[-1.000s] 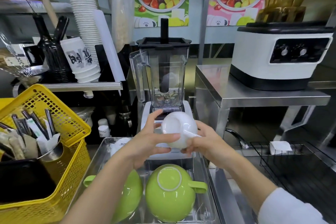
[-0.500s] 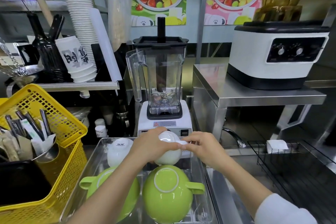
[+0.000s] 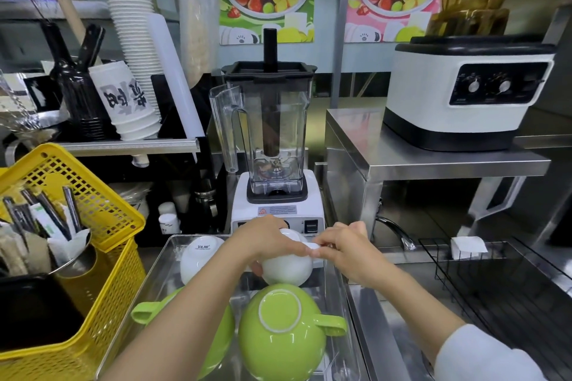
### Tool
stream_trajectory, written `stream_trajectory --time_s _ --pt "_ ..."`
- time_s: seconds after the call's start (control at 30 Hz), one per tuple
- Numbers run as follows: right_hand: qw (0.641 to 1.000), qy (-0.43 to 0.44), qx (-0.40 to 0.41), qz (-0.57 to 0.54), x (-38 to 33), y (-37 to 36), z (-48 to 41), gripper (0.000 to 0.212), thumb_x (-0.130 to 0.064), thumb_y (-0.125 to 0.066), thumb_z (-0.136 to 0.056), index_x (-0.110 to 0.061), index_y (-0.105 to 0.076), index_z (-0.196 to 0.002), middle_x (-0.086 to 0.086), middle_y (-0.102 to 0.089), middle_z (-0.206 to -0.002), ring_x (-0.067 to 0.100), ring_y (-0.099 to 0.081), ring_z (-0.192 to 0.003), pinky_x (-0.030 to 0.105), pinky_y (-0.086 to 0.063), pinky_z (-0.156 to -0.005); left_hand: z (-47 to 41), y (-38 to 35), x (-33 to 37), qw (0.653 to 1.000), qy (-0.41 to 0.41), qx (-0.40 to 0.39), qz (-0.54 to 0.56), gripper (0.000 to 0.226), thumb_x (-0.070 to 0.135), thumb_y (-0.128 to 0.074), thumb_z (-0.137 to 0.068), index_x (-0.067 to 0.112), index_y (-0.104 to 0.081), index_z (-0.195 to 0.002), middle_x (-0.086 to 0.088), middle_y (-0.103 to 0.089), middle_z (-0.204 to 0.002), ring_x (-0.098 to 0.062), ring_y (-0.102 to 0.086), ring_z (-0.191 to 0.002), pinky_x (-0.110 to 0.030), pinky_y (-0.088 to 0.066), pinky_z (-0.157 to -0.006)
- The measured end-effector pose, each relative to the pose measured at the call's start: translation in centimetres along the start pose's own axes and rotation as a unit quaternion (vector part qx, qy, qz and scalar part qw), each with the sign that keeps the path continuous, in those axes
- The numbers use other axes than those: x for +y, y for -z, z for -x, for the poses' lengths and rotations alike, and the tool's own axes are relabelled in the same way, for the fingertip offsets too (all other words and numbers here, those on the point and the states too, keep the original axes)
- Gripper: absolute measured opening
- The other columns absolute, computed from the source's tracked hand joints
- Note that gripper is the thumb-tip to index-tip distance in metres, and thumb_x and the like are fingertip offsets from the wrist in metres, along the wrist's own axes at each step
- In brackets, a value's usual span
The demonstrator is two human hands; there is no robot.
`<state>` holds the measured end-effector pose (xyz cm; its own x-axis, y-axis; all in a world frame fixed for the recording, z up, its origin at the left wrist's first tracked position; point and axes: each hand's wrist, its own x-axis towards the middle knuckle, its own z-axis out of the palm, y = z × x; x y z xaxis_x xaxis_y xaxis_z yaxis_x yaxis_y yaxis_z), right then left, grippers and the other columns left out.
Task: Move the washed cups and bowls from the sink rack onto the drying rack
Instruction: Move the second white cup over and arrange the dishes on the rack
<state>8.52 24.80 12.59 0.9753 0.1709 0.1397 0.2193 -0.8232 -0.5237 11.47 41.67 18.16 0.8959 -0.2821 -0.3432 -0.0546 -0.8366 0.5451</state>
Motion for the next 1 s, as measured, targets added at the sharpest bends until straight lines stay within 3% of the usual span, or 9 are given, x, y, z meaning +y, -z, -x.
stream_trajectory --time_s 0.1,0.2,0.33,0.43,0.53,0.67,0.8,1.0 --pt "0.999 0.020 0.024 0.017 -0.4 0.1 0.1 0.016 -0.034 -0.053 -0.089 -0.030 -0.059 -0.075 0.001 -0.065 -0.090 0.020 -0.042 -0.098 0.032 -0.018 -0.081 -0.2 -0.1 -0.5 1.000 -0.004 -0.013 0.028 0.062 0.052 -0.070 -0.068 0.023 -0.051 -0.119 -0.001 -0.053 -0.118 -0.024 -0.054 -0.105 -0.036 -0.054 -0.074" --pt "0.995 0.043 0.050 0.068 -0.7 -0.1 0.3 0.022 -0.028 -0.050 -0.092 -0.013 -0.063 -0.084 -0.001 -0.063 -0.083 0.015 -0.043 -0.086 0.033 -0.018 -0.077 -0.6 -0.2 -1.3 0.998 -0.037 -0.034 0.045 0.063 0.051 -0.073 -0.067 0.021 -0.050 -0.117 -0.001 -0.055 -0.118 -0.020 -0.054 -0.104 -0.031 -0.045 -0.077" --pt "0.997 0.023 0.054 0.041 -0.5 -0.5 0.6 0.022 -0.026 -0.049 -0.092 -0.011 -0.065 -0.090 0.001 -0.064 -0.085 0.016 -0.044 -0.087 0.034 -0.021 -0.083 -0.9 -0.4 -2.0 0.995 -0.064 -0.041 0.060 0.062 0.041 -0.078 -0.065 0.021 -0.050 -0.117 0.000 -0.056 -0.118 -0.019 -0.054 -0.109 -0.036 -0.046 -0.095" --pt "0.999 0.016 0.030 -0.007 -0.4 -0.7 0.8 0.020 -0.021 -0.049 -0.092 -0.005 -0.060 -0.087 0.005 -0.058 -0.084 0.021 -0.046 -0.084 0.033 -0.032 -0.076 -1.0 -1.0 -1.9 0.996 -0.078 -0.008 0.037 0.060 0.043 -0.077 -0.064 0.020 -0.052 -0.114 0.000 -0.057 -0.117 -0.020 -0.055 -0.106 -0.036 -0.047 -0.092" --pt "0.999 0.028 0.025 -0.005 -0.3 -1.0 1.1 0.019 -0.014 -0.044 -0.094 -0.002 -0.057 -0.087 0.006 -0.053 -0.085 0.022 -0.044 -0.083 0.027 -0.025 -0.066 -1.0 -1.5 -1.7 0.997 -0.076 0.019 0.021 0.062 0.048 -0.076 -0.064 0.021 -0.051 -0.114 0.000 -0.057 -0.117 -0.020 -0.056 -0.103 -0.033 -0.047 -0.086" --pt "0.999 0.029 0.035 0.024 0.1 -1.0 1.1 0.017 -0.003 -0.042 -0.091 0.002 -0.058 -0.094 0.016 -0.061 -0.097 0.029 -0.050 -0.090 0.025 -0.026 -0.066 -0.8 -2.0 -1.6 0.996 -0.073 0.040 0.011 0.068 0.052 -0.074 -0.064 0.022 -0.048 -0.118 0.000 -0.056 -0.119 -0.021 -0.056 -0.103 -0.034 -0.047 -0.085" --pt "0.998 0.037 0.027 0.031 0.3 -0.3 0.7 0.018 0.000 -0.046 -0.087 0.001 -0.062 -0.097 0.010 -0.057 -0.088 0.021 -0.046 -0.079 0.023 -0.025 -0.064 -0.7 -2.4 -1.7 0.996 -0.061 0.066 0.010 0.078 0.058 -0.073 -0.060 0.020 -0.045 -0.122 0.000 -0.055 -0.121 -0.022 -0.056 -0.105 -0.036 -0.048 -0.085" --pt "0.998 0.036 0.020 0.046 0.7 -0.1 0.4 0.015 -0.004 -0.051 -0.084 0.000 -0.062 -0.093 0.015 -0.062 -0.087 0.028 -0.052 -0.079 0.036 -0.040 -0.073 -0.8 -2.8 -1.8 0.995 -0.055 0.062 0.049 0.066 0.054 -0.073 -0.061 0.017 -0.051 -0.110 -0.004 -0.056 -0.113 -0.025 -0.055 -0.102 -0.042 -0.049 -0.089"
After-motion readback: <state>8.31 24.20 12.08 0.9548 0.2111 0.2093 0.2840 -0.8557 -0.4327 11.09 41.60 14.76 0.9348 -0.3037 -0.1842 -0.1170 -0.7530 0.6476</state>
